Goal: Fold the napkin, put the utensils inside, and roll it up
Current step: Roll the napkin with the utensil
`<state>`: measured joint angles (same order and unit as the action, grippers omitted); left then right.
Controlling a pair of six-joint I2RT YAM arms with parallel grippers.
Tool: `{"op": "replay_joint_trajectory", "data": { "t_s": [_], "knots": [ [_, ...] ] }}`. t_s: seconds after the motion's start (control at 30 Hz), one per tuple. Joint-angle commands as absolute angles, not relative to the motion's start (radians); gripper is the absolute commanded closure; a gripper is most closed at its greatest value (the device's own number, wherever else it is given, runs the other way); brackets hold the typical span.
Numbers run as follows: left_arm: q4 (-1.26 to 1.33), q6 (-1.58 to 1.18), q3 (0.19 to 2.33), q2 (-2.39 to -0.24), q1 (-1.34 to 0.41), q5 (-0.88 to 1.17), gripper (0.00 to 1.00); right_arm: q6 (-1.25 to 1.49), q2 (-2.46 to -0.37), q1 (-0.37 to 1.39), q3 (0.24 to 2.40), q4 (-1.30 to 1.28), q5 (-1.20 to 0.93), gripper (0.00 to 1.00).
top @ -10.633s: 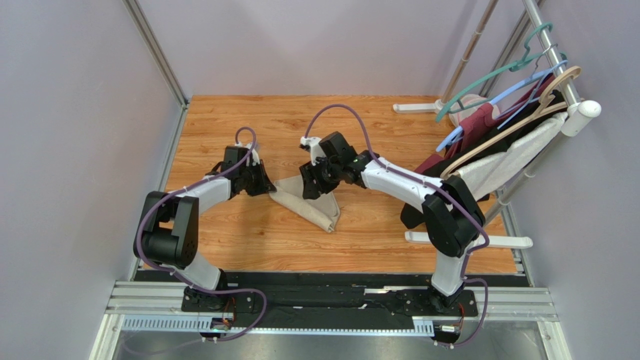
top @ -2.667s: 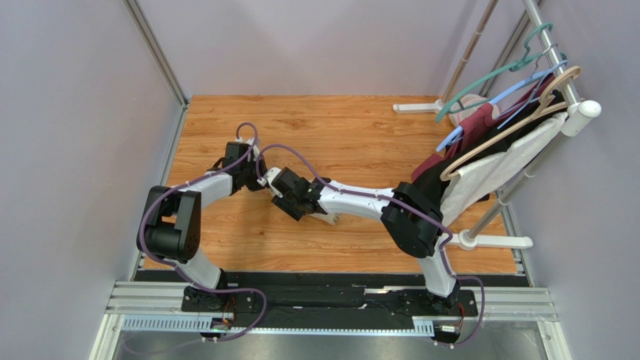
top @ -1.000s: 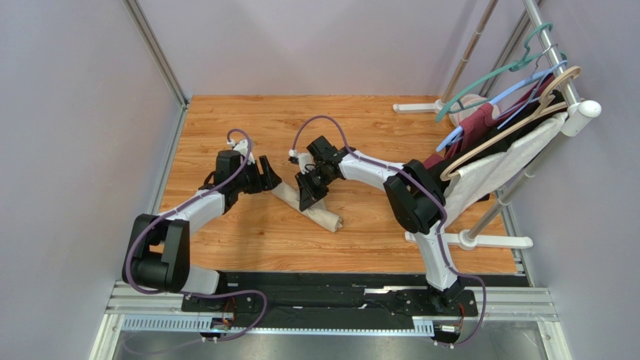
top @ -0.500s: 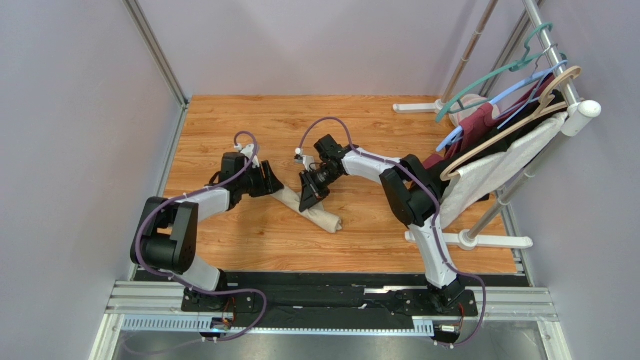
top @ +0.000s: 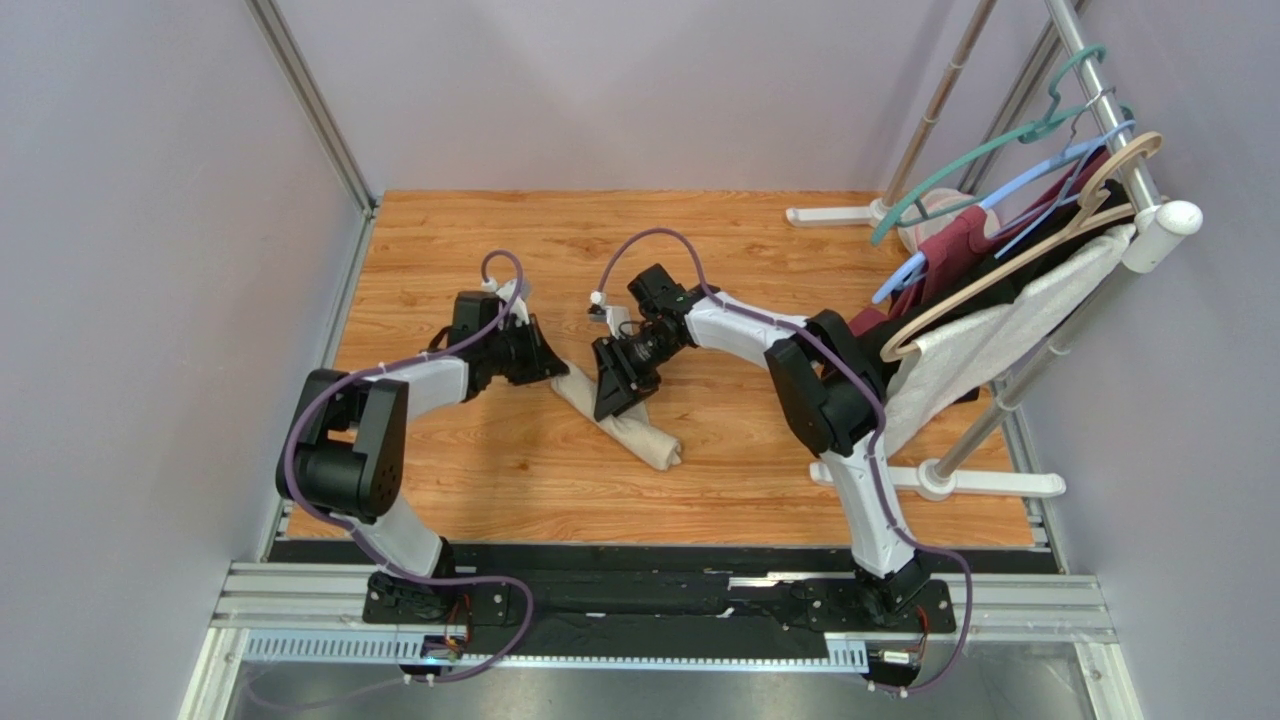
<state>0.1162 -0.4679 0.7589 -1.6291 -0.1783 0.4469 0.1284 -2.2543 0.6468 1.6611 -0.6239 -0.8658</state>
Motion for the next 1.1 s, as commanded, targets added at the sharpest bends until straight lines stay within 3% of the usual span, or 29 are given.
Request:
{"op": "replay_joint_trajectory", "data": {
  "t_s": [0.0,0.53,0.8,1.07],
  "knots": [
    [0.020,-0.440,0.837,-1.658,-0.183,0.423,1.00,0.109,-2.120,0.649,1.657,-0.666,-0.646,0.47],
    [-0.109,-0.443,0.942,-1.712,-0.190,0.390,1.00,-0.087,-1.976,1.009,1.503,-0.473,0.263,0.39],
    [-0.118,-0.442,0.953,-1.724,-0.190,0.396,1.00,-0.152,-1.968,1.098,1.410,-0.322,0.443,0.39],
    [-0.118,-0.436,0.954,-1.724,-0.190,0.402,1.00,-0.164,-2.052,1.080,1.450,-0.351,0.408,0.45]
  ]
}}
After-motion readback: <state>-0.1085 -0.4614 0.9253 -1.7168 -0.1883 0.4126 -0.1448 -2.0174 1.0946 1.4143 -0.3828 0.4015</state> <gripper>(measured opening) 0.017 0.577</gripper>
